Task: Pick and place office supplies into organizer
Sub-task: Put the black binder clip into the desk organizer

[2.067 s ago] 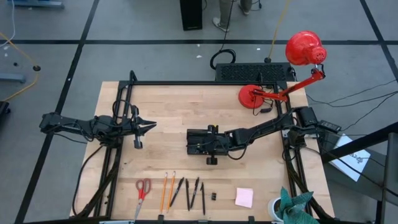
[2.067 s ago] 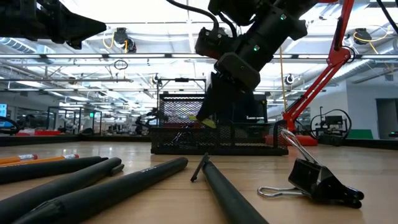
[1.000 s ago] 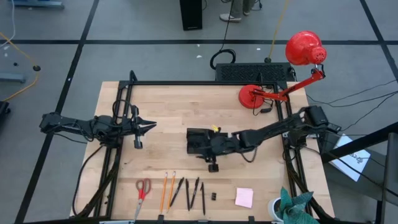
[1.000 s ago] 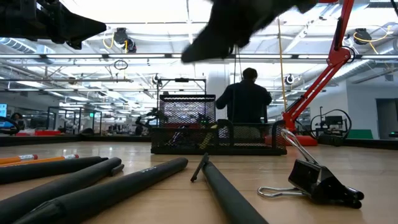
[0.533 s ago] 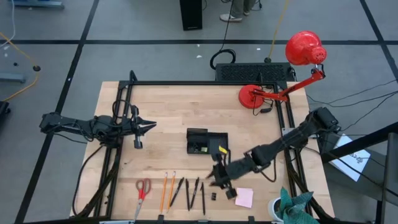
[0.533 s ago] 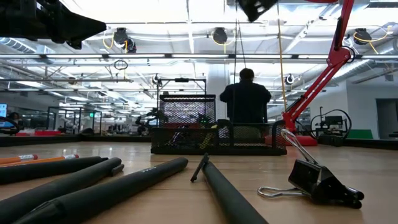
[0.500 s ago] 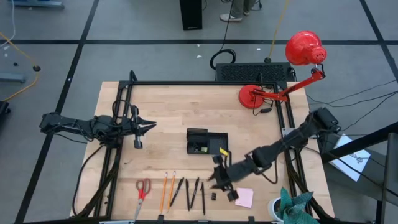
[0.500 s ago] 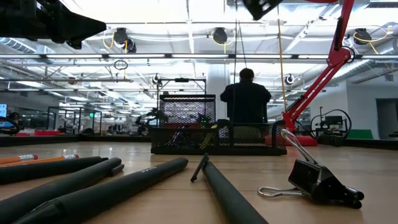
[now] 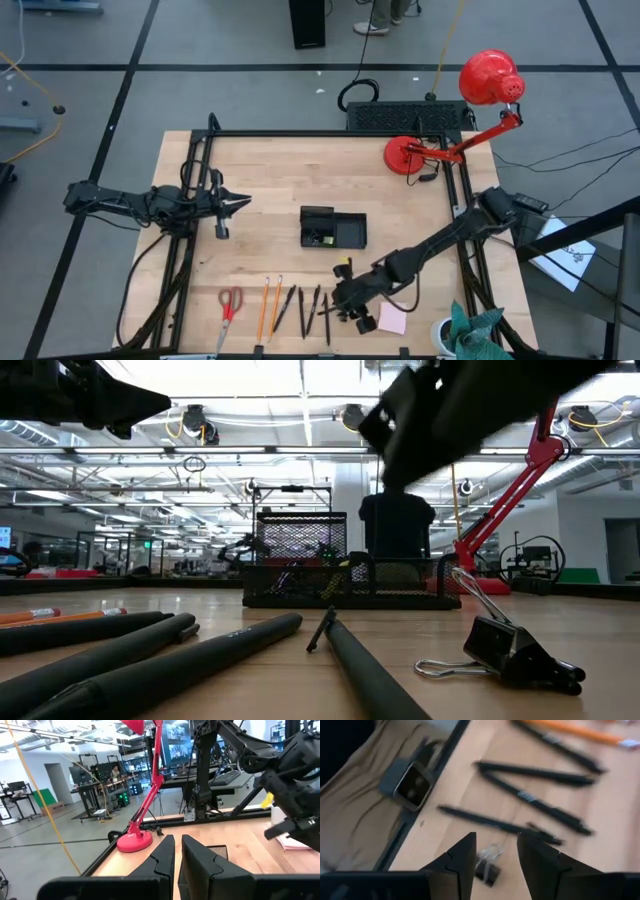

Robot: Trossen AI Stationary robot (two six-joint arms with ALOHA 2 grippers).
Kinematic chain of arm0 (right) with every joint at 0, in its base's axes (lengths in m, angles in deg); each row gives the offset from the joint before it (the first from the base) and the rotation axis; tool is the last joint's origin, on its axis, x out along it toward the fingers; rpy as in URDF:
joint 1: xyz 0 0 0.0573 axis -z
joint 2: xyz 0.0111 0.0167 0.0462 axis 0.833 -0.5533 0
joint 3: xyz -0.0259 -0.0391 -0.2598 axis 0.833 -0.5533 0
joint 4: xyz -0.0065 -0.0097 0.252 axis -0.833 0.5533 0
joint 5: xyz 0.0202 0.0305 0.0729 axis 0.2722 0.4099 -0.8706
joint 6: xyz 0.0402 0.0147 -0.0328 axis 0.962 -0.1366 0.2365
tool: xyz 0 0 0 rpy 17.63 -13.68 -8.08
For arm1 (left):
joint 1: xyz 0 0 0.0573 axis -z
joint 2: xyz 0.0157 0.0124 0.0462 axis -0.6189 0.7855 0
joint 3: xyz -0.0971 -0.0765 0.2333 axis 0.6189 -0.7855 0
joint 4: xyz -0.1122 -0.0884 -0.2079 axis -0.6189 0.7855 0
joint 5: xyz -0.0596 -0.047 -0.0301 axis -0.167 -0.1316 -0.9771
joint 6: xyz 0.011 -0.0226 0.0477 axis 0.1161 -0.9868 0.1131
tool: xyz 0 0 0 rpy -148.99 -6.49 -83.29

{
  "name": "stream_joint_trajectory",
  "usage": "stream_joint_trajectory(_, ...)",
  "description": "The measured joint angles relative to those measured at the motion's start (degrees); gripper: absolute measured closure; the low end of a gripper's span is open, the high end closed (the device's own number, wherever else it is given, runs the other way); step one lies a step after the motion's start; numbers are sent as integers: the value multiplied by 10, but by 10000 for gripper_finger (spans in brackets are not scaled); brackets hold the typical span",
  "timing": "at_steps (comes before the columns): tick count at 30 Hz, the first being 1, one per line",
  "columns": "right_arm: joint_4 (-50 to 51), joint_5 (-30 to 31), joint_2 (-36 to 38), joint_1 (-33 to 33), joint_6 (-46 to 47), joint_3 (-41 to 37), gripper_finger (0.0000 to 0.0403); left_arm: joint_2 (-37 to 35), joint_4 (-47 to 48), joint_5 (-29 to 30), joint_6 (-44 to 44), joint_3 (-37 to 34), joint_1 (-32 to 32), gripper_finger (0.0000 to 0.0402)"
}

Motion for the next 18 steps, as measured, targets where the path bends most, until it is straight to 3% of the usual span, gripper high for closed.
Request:
stream_joint_trajectory(6, -13, -91, -32, 22, -37, 0, 265, 0, 1, 0, 0, 0, 0, 360)
stream_joint_trajectory(18, -17, -127, -51, 44, -71, 0, 265, 0, 10, 0, 3, 0, 0, 360)
